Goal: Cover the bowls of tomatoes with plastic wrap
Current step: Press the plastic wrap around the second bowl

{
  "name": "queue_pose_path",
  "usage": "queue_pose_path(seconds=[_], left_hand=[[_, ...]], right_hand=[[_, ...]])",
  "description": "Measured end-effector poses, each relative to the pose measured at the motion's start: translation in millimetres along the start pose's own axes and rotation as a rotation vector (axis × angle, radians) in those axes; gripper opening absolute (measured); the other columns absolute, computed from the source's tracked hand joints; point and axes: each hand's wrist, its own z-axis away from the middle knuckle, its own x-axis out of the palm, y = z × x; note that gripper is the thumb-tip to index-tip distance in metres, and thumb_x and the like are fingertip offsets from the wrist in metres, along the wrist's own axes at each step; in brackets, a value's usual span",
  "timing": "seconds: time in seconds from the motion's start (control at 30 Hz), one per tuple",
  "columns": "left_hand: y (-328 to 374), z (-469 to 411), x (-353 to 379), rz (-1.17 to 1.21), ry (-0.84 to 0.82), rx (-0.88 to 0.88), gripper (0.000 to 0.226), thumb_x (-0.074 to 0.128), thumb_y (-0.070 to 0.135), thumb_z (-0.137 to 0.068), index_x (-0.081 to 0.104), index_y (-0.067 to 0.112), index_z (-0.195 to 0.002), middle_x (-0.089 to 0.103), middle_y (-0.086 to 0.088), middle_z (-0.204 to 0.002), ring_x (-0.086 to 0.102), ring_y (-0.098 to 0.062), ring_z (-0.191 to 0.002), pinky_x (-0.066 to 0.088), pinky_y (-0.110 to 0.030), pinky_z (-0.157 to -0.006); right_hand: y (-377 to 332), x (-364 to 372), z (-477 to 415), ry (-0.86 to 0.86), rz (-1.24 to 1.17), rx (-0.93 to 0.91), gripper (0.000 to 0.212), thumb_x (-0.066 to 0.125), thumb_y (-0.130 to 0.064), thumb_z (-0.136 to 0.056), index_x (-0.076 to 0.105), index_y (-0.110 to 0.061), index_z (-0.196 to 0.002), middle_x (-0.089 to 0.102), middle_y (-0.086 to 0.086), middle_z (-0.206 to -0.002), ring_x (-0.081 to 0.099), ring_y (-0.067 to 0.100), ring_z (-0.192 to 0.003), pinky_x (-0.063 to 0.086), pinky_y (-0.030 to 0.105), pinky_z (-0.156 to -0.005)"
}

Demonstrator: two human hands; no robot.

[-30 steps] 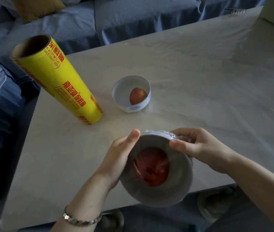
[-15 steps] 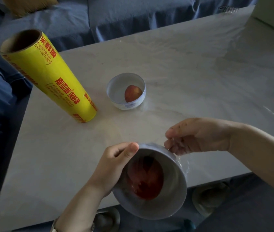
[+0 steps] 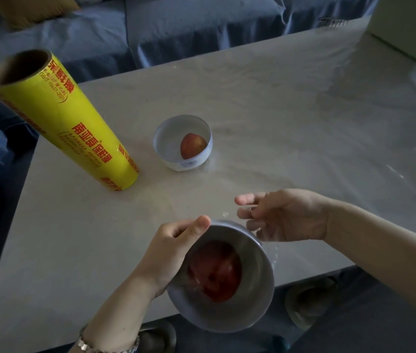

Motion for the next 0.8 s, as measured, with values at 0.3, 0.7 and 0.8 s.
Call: queue_pose_path(seconds=[0.3, 0.7, 0.8], left_hand=[[3.7, 0.2, 0.1, -0.005, -0.008, 0.024, 0.051, 0.068, 0.059, -0.065, 0.075, 0.013, -0.086, 0.070, -0.024, -0.094, 0.065, -0.041, -0.094, 0.050, -0.048, -0.088], [-3.9, 3.1, -1.4, -0.079, -0.090, 0.070, 0.075, 0.065, 0.076, -0.057, 0.072, 0.007, -0.086, 0.065, -0.029, -0.090, 0.063, -0.030, -0.082, 0.050, -0.050, -0.078], [-1.7, 2.3, -1.9, -0.063, -0.115, 0.039, 0.053, 0.065, 0.065, -0.061, 0.075, 0.018, -0.084, 0.071, -0.011, -0.079, 0.065, -0.020, -0.077, 0.051, -0.034, -0.072]], right_hand=[[1.3, 7.3, -5.2, 0.108, -0.012, -0.117, 0.037, 0.087, -0.004, -0.042, 0.075, -0.014, -0.075, 0.064, -0.001, -0.064, 0.054, 0.008, -0.048, 0.050, 0.019, -0.049], [-5.4, 3.2, 5.9, 0.249, 0.359, -0.029, 0.045, 0.076, -0.049, -0.058, 0.073, -0.020, -0.092, 0.066, -0.004, -0.086, 0.058, 0.009, -0.073, 0.050, 0.020, -0.069], [1.1, 9.7, 8.7, 0.195, 0.625, -0.107, 0.038, 0.076, -0.049, -0.062, 0.072, -0.025, -0.090, 0.069, -0.010, -0.089, 0.062, 0.008, -0.088, 0.051, 0.022, -0.085]])
